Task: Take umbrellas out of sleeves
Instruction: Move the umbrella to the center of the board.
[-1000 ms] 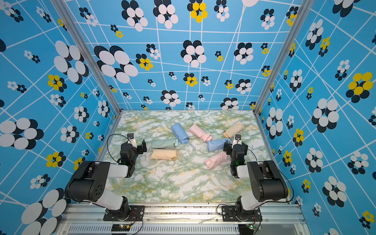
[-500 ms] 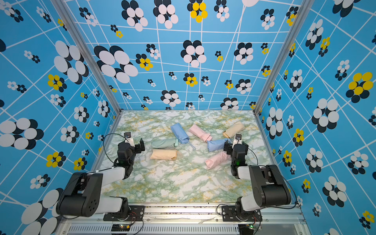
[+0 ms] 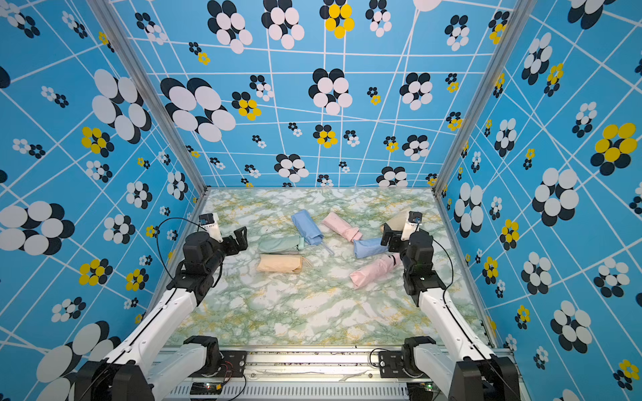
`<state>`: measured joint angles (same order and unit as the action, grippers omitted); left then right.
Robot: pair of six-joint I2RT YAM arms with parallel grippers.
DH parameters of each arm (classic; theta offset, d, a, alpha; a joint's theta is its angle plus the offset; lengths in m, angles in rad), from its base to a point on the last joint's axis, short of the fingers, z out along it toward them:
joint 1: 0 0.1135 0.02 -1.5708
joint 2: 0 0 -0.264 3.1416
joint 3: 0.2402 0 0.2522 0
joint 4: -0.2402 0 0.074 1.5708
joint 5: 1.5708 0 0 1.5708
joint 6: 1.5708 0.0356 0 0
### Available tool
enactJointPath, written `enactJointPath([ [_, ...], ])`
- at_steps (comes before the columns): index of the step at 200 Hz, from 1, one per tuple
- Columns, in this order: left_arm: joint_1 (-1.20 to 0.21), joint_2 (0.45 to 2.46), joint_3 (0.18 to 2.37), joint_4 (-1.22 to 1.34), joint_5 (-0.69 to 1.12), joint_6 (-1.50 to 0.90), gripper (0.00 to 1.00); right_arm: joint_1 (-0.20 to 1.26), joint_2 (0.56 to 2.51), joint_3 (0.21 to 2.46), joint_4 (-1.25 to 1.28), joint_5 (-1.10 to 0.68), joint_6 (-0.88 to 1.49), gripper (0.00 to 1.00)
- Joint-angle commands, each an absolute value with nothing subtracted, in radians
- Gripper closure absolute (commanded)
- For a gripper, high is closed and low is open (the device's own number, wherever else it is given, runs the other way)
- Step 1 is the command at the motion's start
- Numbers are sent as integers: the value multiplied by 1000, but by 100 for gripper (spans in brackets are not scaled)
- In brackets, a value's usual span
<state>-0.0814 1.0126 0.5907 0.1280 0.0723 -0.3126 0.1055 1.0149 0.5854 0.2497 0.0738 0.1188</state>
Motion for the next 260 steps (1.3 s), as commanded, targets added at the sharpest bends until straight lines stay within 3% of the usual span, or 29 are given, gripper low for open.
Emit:
enactJointPath([
  [1, -89, 1076, 613, -38, 269, -407, 1, 155, 1018, 653, 52, -36, 150, 1],
  [70, -119, 1280, 676, -118, 344, -377, 18, 287, 1121, 780, -88, -210, 86, 1],
  [115, -151, 1372, 729, -166, 337, -358, 36, 345, 1163, 782, -60, -224, 87, 1],
  [144, -158, 1398, 746, -222, 287, -336, 39, 372, 1189, 791, -61, -228, 82, 1],
  [169, -159, 1424, 737, -200, 293, -333, 48, 397, 1220, 805, -67, -245, 56, 1],
  [188, -159, 1469, 756, -198, 303, -325, 56, 409, 1251, 844, -101, -273, 15, 1],
  [198, -159, 1493, 764, -192, 310, -325, 65, 414, 1267, 857, -117, -281, -3, 1],
  [224, -159, 1536, 776, -173, 336, -339, 77, 432, 1291, 861, -129, -279, -22, 1],
  [250, -159, 1552, 793, -193, 341, -326, 97, 453, 1300, 835, -106, -293, -42, 1],
  [260, -159, 1547, 796, -208, 339, -315, 100, 460, 1306, 832, -103, -301, -63, 1],
])
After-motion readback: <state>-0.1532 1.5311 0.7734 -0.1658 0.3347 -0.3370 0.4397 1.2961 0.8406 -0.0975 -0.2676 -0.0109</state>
